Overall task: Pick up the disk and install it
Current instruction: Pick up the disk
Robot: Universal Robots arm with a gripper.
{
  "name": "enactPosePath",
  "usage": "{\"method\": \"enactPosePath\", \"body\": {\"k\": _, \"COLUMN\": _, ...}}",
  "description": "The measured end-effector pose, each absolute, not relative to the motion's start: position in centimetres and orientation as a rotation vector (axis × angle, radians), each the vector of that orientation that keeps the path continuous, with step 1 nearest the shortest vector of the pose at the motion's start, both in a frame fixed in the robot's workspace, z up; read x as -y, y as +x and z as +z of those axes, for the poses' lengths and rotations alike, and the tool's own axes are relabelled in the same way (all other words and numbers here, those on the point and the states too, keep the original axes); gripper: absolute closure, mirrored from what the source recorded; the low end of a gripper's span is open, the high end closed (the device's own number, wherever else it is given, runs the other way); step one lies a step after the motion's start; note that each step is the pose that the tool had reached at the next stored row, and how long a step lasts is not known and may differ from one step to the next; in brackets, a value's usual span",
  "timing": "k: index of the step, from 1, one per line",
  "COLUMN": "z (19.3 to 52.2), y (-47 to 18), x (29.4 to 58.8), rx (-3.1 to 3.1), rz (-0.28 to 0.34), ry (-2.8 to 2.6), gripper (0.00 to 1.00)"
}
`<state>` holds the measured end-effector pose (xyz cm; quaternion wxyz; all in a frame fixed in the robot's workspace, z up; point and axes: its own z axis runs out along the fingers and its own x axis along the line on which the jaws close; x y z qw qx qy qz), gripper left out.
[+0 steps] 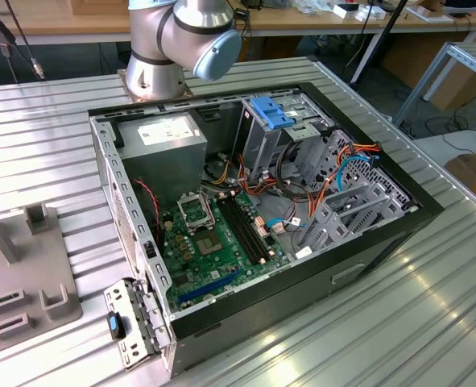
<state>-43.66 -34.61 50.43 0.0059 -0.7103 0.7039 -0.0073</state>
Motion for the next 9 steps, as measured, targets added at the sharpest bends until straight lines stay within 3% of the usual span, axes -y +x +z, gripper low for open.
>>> {"method": "enactPosePath", "body": {"k": 9, "z": 50.4, "y": -38.0, "x": 34.6, "rx": -2.203, "rz": -0.023, "ry": -2.223, "gripper": 0.63}}
